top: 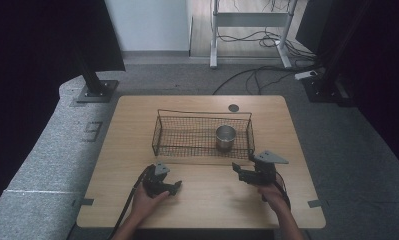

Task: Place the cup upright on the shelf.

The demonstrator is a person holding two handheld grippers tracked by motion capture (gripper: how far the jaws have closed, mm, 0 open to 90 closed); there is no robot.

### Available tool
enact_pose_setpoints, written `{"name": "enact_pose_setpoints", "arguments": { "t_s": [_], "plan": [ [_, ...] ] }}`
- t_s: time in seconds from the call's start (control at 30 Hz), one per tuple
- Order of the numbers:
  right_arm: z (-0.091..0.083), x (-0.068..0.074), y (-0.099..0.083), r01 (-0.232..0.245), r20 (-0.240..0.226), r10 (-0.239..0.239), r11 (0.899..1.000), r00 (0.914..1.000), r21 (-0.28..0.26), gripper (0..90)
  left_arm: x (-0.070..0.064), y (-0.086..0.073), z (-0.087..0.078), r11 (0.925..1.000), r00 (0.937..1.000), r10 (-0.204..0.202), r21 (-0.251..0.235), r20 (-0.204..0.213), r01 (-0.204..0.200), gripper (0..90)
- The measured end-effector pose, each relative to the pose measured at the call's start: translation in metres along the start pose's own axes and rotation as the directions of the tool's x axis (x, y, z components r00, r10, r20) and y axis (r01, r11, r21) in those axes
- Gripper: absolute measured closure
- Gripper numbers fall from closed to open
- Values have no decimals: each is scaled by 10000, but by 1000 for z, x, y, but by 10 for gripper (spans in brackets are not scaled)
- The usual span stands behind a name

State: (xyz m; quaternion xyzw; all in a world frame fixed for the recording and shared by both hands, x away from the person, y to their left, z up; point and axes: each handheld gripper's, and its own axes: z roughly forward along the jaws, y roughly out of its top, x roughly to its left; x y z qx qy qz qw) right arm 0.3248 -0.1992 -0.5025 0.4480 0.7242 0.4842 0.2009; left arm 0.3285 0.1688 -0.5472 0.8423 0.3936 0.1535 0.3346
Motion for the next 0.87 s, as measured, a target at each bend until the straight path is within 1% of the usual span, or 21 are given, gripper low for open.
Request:
{"name": "enact_pose_setpoints", "arguments": {
  "t_s": [0.17, 0.23, 0.3, 0.53, 0.7, 0.77, 0.87],
  "plan": [
    [2, 1, -18, 52, -1, -52, 9992, 10000, 391, 211, 0, 0, 0, 10000, 10000, 0, 0, 1, 0, 146],
    [4, 2, -22, 156, 14, -157, 9983, 9999, 566, 211, 0, 0, 0, 10000, 10000, 2, 1, 1, -2, 146],
    [5, 3, -25, 149, -5, -149, 9978, 9999, 650, 211, 0, 0, 0, 10000, 10000, 2, 1, 1, -2, 146],
    [3, 2, -28, 76, 125, -82, 9985, 9999, 545, 212, 0, 0, 0, 10000, 10000, 3, 0, 0, -3, 146],
    [4, 2, -31, 75, 229, -88, 9983, 9997, 573, 213, 0, 0, 0, 10000, 10000, 5, 0, 0, -5, 146],
    [4, 2, -32, 82, 237, -97, 9980, 9997, 624, 213, 0, 0, 0, 10000, 10000, 5, 1, -1, -5, 146],
    [3, 1, -32, 35, 244, -48, 9985, 9997, 554, 213, 0, 0, 0, 10000, 10000, 1, -1, 0, -1, 146]
  ]
}}
